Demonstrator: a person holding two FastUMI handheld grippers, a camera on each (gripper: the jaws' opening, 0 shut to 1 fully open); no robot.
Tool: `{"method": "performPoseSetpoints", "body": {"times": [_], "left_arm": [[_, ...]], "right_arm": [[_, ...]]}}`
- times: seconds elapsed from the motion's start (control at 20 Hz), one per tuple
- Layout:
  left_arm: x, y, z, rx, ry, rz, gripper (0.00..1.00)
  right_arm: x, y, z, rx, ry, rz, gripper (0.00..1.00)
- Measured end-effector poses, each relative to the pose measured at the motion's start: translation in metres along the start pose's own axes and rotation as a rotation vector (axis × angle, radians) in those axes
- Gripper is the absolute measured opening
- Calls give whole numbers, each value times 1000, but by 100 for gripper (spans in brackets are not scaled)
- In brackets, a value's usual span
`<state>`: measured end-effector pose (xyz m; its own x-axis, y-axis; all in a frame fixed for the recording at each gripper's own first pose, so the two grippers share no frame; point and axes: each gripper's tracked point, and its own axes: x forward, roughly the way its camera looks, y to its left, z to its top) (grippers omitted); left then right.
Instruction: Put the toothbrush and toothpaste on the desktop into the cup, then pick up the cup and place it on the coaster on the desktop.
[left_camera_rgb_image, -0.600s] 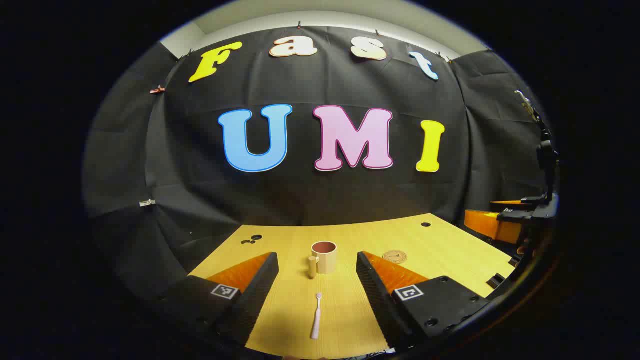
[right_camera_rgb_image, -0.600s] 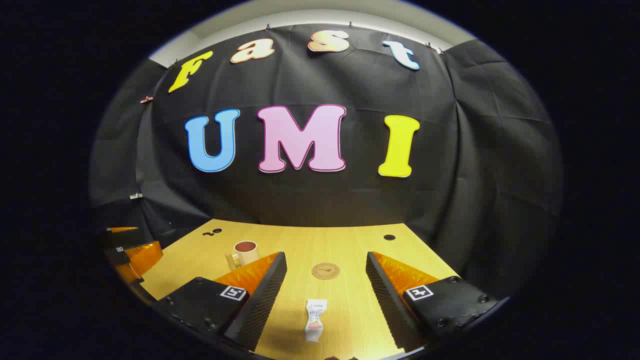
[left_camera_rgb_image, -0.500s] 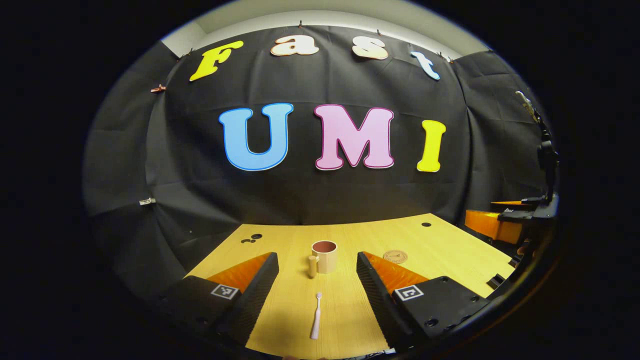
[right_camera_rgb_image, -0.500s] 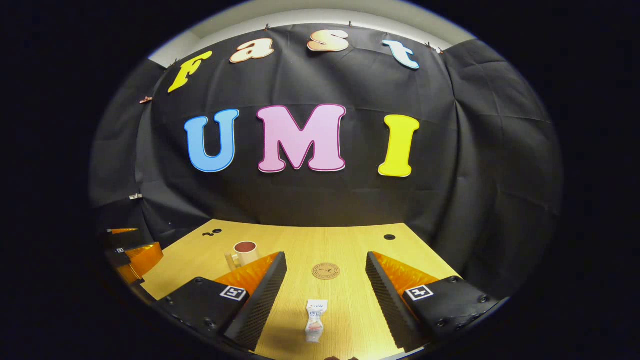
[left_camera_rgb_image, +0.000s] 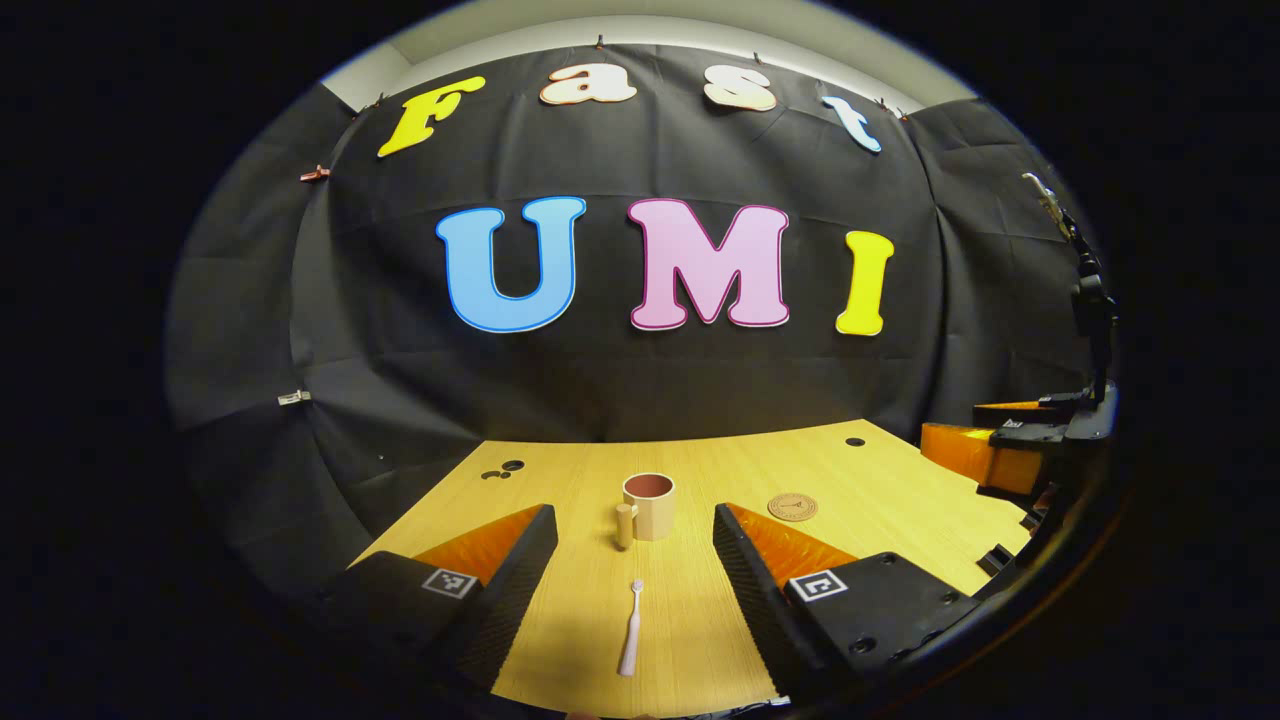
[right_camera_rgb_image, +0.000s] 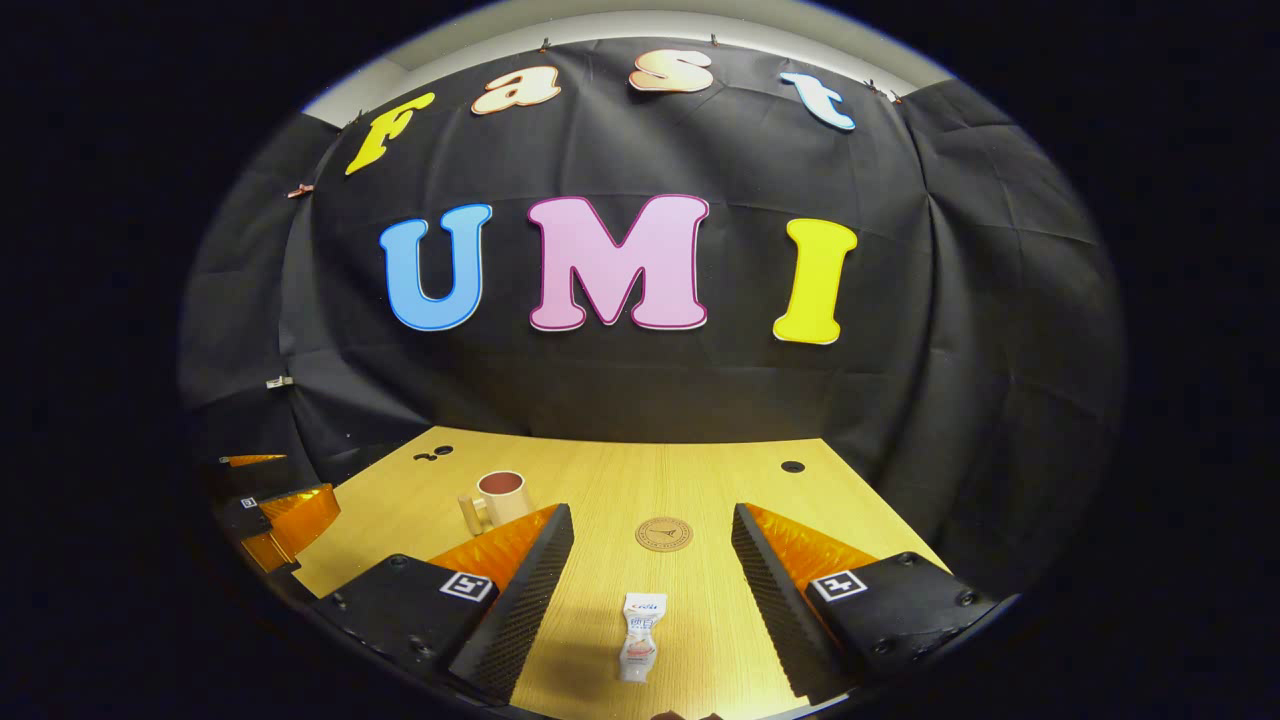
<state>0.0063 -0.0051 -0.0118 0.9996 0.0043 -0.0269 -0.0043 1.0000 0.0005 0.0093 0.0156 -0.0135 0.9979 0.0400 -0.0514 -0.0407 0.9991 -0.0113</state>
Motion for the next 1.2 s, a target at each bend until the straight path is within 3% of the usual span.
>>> {"method": "performPoseSetpoints", "body": {"times": [0.4,0.55,0.95,1.0,1.15,1.2], "left_arm": [[7,-1,-8,-3,26,18,97],[9,7,-7,12,28,68,97],[11,30,-25,-9,101,162,92],[11,33,-29,-9,111,175,96],[7,36,-43,-2,157,196,96],[6,36,-49,5,176,199,92]], "right_arm": [[21,10,-20,-13,68,27,98],[35,14,-37,-25,117,36,98],[66,16,-127,-30,377,84,98],[66,14,-138,-34,405,86,99],[72,12,-174,-52,487,90,99],[74,11,-186,-64,512,87,99]]}}
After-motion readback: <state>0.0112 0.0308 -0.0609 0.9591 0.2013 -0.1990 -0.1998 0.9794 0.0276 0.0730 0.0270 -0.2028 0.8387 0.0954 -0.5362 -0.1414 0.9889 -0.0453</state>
